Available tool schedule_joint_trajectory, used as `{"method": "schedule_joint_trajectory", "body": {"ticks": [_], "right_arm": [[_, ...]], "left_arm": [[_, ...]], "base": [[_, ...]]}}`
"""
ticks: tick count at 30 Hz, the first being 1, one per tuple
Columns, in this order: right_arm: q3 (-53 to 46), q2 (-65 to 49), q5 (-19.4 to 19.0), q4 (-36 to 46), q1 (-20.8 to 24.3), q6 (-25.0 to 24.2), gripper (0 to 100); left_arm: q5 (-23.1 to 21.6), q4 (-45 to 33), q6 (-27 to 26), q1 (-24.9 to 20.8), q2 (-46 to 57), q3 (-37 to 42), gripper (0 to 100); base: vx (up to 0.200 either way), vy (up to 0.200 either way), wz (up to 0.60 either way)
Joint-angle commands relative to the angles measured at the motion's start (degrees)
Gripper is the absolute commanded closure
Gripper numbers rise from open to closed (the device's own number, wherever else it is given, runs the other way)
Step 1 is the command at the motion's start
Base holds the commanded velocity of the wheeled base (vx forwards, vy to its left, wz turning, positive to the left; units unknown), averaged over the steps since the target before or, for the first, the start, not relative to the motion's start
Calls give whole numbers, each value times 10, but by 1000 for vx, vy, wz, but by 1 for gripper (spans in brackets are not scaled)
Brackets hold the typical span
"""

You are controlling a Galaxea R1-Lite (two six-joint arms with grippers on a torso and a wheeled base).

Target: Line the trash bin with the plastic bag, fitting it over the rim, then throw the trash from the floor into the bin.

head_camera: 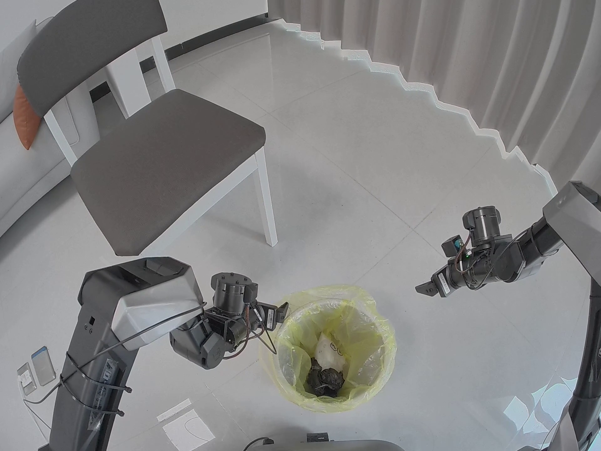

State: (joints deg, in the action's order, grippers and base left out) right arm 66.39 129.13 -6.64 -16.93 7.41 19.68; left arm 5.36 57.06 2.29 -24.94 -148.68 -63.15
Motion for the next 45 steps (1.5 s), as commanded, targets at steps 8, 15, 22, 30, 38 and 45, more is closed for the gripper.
{"method": "schedule_joint_trajectory", "body": {"ticks": [8,15,22,30,38,45], "right_arm": [[-22,-28,-2,-9,-3,8,0],[-18,-28,-2,-11,4,7,0],[23,17,0,-60,53,-8,0],[62,58,-43,-81,98,-62,0],[77,81,-72,-90,104,-60,0],[89,105,-72,-82,111,-55,0]], "left_arm": [[7,-109,-3,20,-28,-106,0],[69,-99,2,55,-39,-146,0],[67,-45,1,89,26,-43,0],[65,54,-3,98,74,83,0],[64,101,-4,96,110,141,0],[64,113,-4,96,114,148,0]], "base": [[0,0,0],[0,0,0],[0,0,0],[0,0,0],[0,0,0],[0,0,0]]}}
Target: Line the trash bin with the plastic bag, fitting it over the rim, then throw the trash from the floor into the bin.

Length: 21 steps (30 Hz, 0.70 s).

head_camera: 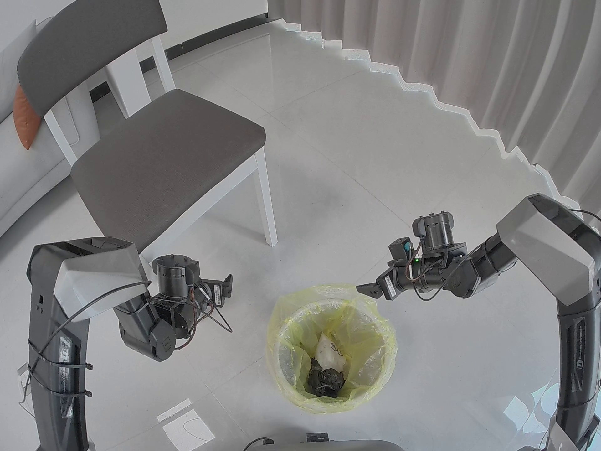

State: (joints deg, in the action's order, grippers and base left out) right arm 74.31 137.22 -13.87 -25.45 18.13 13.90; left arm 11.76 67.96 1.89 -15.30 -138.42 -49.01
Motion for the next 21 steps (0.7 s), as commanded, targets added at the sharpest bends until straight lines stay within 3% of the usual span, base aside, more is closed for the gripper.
{"method": "schedule_joint_trajectory", "body": {"ticks": [1,16,21], "right_arm": [[14,31,0,4,4,3,0],[117,119,0,62,-5,9,0],[185,162,0,118,-4,17,0]], "left_arm": [[0,7,0,-1,13,11,0],[-12,82,0,2,18,80,0],[-12,89,1,-2,18,91,0]], "base": [[0,0,0],[0,0,0],[0,0,0]]}}
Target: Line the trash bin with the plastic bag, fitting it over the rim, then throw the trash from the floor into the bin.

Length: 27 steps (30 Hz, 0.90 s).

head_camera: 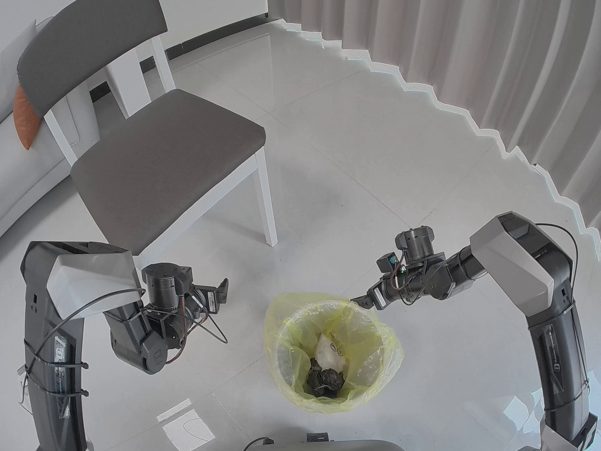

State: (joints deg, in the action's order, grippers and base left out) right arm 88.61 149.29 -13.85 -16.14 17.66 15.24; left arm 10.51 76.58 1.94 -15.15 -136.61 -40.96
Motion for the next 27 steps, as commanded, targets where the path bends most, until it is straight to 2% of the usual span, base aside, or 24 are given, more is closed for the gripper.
{"method": "schedule_joint_trajectory", "body": {"ticks": [1,7,13,18,19,23,24,26,27], "right_arm": [[53,43,0,39,1,4,0],[60,36,6,56,-20,19,0],[-21,-58,30,46,-73,29,0],[-159,-223,37,2,-134,30,0],[-163,-227,37,1,-135,30,0],[-274,-370,38,-40,-150,21,0],[-281,-378,37,-43,-150,20,0],[-357,-462,39,-70,-149,1,0],[-357,-462,39,-70,-149,1,0]], "left_arm": [[0,6,2,-4,0,11,0],[0,18,3,-5,7,15,0],[-4,19,7,-11,13,14,0],[-51,13,10,-28,79,40,0],[-52,13,10,-29,82,42,0],[-117,-17,16,-64,196,113,0],[-121,-21,16,-66,205,117,0],[-135,-55,16,-81,274,148,0],[-135,-55,16,-81,274,148,0]], "base": [[0,0,0],[0,0,0],[0,0,0],[0,0,0],[0,0,0],[0,0,0],[0,0,0],[0,0,0],[0,0,0]]}}
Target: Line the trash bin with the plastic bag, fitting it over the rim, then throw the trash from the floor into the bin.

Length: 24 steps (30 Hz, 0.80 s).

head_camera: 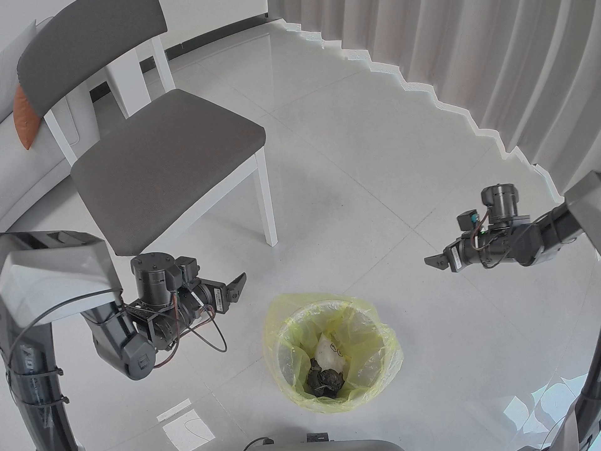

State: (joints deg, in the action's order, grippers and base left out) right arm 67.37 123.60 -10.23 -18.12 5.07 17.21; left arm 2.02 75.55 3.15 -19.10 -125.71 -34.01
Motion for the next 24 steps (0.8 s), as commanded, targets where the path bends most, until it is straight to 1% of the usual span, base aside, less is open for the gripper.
{"method": "schedule_joint_trajectory", "body": {"ticks": [1,3,4,5,6,9,10,12,14,17,18,19,20,21,22,24], "right_arm": [[-210,-273,6,-82,-17,-43,0],[-267,-327,17,-110,-10,-59,0],[-267,-327,17,-110,-10,-59,0],[-334,-393,35,-144,1,-73,0],[-367,-426,42,-159,5,-78,0],[-455,-525,52,-192,14,-100,0],[-467,-540,52,-195,16,-104,0],[-526,-638,53,-196,27,-121,0],[-559,-712,53,-189,27,-123,0],[-596,-820,55,-158,16,-124,0],[-602,-857,55,-140,7,-126,0],[-607,-886,54,-120,-3,-127,0],[-607,-886,54,-120,-3,-127,0],[-609,-940,47,-75,-26,-135,0],[-607,-987,42,-32,-41,-147,0],[-597,-1059,26,41,-55,-165,0]], "left_arm": [[-51,-60,5,-50,216,103,0],[-51,-70,5,-55,266,133,0],[-51,-70,5,-55,266,133,0],[-50,-84,3,-59,326,166,0],[-47,-95,3,-60,360,182,0],[-43,-138,1,-59,465,221,0],[-43,-148,1,-58,483,226,0],[-43,-227,1,-47,584,237,0],[-42,-305,3,-33,666,238,0],[-41,-426,3,-16,800,234,0],[-40,-461,2,-3,840,234,0],[-40,-486,0,17,869,235,0],[-40,-486,0,17,869,235,0],[-48,-524,0,57,923,235,0],[-58,-551,4,82,968,233,0],[-78,-598,6,107,1027,233,0]], "base": [[0,0,0],[0,0,0],[0,0,0],[0,0,0],[0,0,0],[0,0,0],[0,0,0],[0,0,0],[0,0,0],[0,0,0],[0,0,0],[0,0,0],[0,0,0],[0,0,0],[0,0,0],[0,0,0]]}}
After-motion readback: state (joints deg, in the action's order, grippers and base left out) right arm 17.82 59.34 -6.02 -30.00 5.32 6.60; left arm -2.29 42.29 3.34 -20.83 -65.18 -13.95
